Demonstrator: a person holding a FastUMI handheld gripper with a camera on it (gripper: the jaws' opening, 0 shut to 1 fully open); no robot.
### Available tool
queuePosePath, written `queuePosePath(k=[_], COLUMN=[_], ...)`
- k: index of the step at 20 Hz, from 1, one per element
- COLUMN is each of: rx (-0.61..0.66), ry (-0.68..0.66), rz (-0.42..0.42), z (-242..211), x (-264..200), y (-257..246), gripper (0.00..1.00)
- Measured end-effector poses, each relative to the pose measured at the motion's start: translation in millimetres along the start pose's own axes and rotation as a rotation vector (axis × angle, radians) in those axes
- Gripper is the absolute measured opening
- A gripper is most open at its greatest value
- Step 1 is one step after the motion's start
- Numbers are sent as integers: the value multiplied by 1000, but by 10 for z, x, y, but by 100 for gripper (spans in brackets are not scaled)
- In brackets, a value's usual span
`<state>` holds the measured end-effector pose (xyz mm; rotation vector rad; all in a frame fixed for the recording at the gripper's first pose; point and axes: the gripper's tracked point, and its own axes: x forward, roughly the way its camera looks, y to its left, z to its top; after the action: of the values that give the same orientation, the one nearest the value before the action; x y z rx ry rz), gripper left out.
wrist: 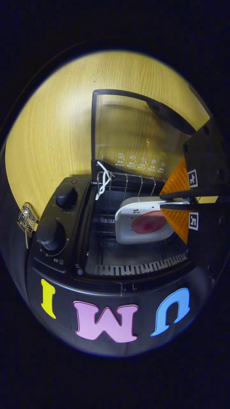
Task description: Open the toaster oven, put the food inside, and close the toaster oven door.
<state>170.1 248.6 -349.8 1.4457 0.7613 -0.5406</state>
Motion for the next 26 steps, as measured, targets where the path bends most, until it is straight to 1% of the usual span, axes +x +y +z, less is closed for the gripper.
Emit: queuePosePath(k=[1,2,3,4,5,6,7,8,11,14,15,18,20,22,24,26], rx=[-1,-10,-24,-41,-67,-91,-129,-187,-395,-539,-613,-889,-1047,-1187,-1272,-1322], ry=[15,33,51,61,78,99,126,151,209,224,234,181,174,184,202,212], rz=[21,39,49,61,64,67,67,68,73,74,64,1,-23,-63,-109,-150], z=[-38,-60,-83,-90,-117,-138,-166,-198,-247,-207,-194,0,14,-17,-74,-123], x=[-8,-46,-91,-145,-194,-274,-323,-384,-668,-940,-1005,-1125,-1154,-1098,-989,-881], y=[36,56,51,45,19,-14,-58,-117,-299,-436,-508,-773,-936,-1165,-1386,-1543], gripper=[17,31,38,51,61,83,97,99,99,98,98,98,98,98,99,99])
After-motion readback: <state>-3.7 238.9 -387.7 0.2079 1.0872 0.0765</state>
